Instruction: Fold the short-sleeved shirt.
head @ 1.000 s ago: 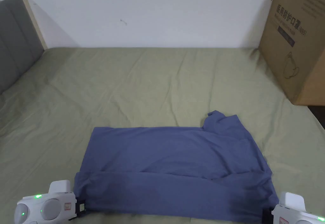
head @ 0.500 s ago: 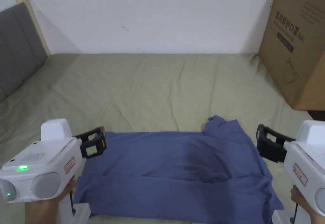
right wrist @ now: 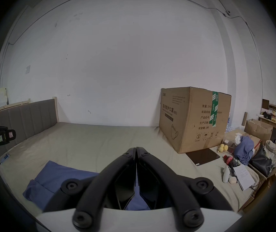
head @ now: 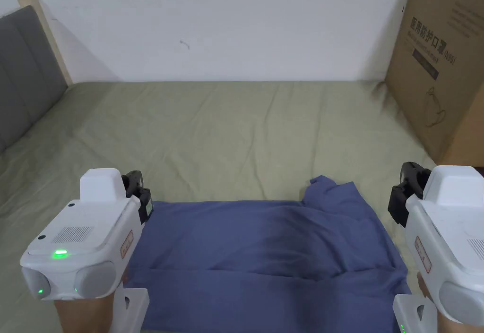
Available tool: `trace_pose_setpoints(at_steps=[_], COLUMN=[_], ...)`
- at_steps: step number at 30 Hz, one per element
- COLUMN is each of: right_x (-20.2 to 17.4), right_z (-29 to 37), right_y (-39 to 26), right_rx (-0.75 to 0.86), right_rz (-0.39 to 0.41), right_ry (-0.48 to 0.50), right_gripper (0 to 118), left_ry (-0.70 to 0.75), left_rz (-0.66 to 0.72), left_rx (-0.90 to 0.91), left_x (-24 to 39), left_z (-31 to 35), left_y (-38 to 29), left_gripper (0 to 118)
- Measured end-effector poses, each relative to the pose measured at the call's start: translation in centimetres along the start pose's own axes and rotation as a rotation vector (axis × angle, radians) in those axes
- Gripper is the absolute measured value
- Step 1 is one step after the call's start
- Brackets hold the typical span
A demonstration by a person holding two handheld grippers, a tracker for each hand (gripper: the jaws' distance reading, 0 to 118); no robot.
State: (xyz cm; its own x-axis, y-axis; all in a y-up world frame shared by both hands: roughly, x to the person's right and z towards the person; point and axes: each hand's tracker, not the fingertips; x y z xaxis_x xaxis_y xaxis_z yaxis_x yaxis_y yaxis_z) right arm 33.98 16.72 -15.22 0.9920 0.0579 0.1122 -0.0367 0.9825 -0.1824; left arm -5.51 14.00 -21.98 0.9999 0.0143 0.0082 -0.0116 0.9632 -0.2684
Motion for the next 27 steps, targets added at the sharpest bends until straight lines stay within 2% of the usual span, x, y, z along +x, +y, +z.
trace_pose_setpoints(at_steps=[10,11,18,19,20,21,22,23,24,27], right_x=[0.9,1.0,1.0,1.1,1.1,1.0,1.1,1.1,1.1,1.1], right_z=[-6.6,-7.4,-12.5,-13.2,-13.8,-14.4,-15.0,-15.7,-16.2,-17.8], right_y=[-0.4,-0.5,-2.1,-2.4,-2.7,-3.1,-3.4,-3.8,-4.1,-4.9], right_rx=[-0.045,-0.054,-0.123,-0.132,-0.139,-0.150,-0.159,-0.171,-0.182,-0.200], right_rz=[0.023,0.023,0.039,0.041,0.044,0.047,0.046,0.044,0.039,0.035], right_ry=[-0.001,-0.001,-0.011,-0.007,-0.006,-0.007,-0.007,-0.007,-0.006,-0.007], right_gripper=[0,0,0,0,0,0,0,0,0,0], left_ry=[-0.037,-0.045,-0.041,-0.041,-0.040,-0.034,-0.018,-0.008,0.003,0.017], left_rz=[0.059,0.070,0.107,0.111,0.099,0.093,0.086,0.084,0.079,0.068], left_rx=[-0.279,-0.306,-0.562,-0.582,-0.612,-0.667,-0.723,-0.770,-0.821,-0.782], left_x=[-5.1,-4.4,-6.4,-6.8,-6.9,-7.1,-7.2,-7.5,-7.5,-8.0], left_z=[-15.3,-15.3,-25.9,-27.2,-28.3,-29.4,-30.3,-31.5,-31.9,-33.1], left_y=[-0.5,0.4,-3.0,-3.6,-4.3,-5.1,-5.8,-6.5,-7.5,-9.2], left_gripper=[0,0,0,5,16,38,76,98,109,107])
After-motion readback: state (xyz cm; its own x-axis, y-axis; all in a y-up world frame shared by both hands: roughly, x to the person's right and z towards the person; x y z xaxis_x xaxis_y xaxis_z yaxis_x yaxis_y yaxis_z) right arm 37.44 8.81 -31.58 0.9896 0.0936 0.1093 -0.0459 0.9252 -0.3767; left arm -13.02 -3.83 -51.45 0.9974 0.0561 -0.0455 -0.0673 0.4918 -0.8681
